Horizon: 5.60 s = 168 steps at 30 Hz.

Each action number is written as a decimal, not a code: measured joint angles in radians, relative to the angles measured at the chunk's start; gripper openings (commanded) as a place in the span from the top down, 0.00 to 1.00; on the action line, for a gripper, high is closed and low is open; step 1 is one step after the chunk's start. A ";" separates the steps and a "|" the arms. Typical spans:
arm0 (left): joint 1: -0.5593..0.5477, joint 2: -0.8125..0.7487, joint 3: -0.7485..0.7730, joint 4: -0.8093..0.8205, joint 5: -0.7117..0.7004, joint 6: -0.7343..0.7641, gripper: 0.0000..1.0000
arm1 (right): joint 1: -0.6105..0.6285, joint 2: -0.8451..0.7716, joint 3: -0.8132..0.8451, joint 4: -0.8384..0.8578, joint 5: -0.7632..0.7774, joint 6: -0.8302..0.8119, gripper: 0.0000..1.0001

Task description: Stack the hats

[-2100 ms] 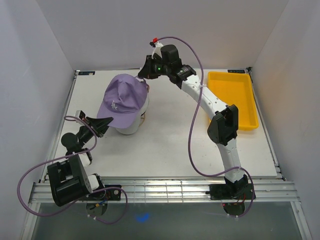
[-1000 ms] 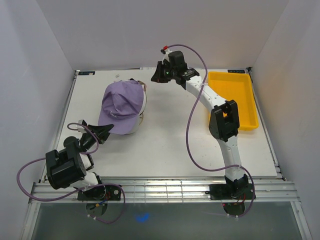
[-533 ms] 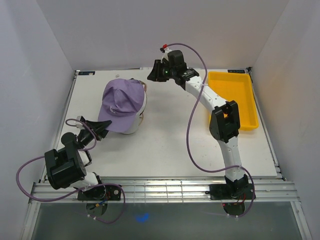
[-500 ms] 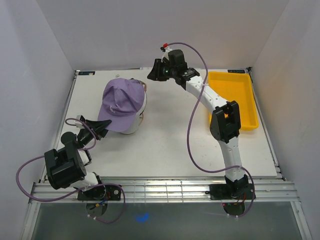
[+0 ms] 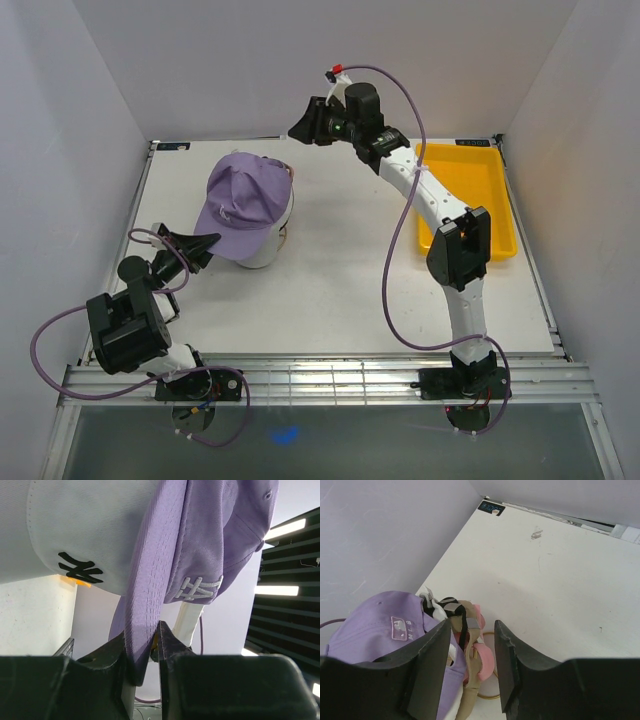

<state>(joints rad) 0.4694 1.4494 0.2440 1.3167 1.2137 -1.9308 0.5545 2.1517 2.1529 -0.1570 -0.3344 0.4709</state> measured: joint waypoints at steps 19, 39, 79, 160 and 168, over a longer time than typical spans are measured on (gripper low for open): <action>0.000 0.023 0.013 0.000 0.010 -0.007 0.71 | 0.075 0.072 0.043 -0.055 -0.034 -0.057 0.54; 0.000 0.034 0.014 0.000 0.010 -0.007 0.71 | 0.079 0.073 -0.009 -0.070 -0.022 -0.099 0.65; -0.001 0.000 -0.064 -0.121 -0.077 0.384 1.00 | 0.093 0.069 -0.100 -0.004 0.001 -0.110 0.92; -0.137 0.012 0.099 -1.121 -0.526 0.888 0.44 | 0.046 0.158 -0.058 -0.125 -0.074 -0.082 0.92; -0.138 -0.004 0.111 -1.160 -0.536 0.904 0.46 | 0.042 0.174 -0.099 -0.148 -0.054 -0.084 0.92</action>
<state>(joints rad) 0.3309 1.4452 0.3546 0.1566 0.6781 -1.0267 0.5961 2.3253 2.0537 -0.3050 -0.3885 0.3874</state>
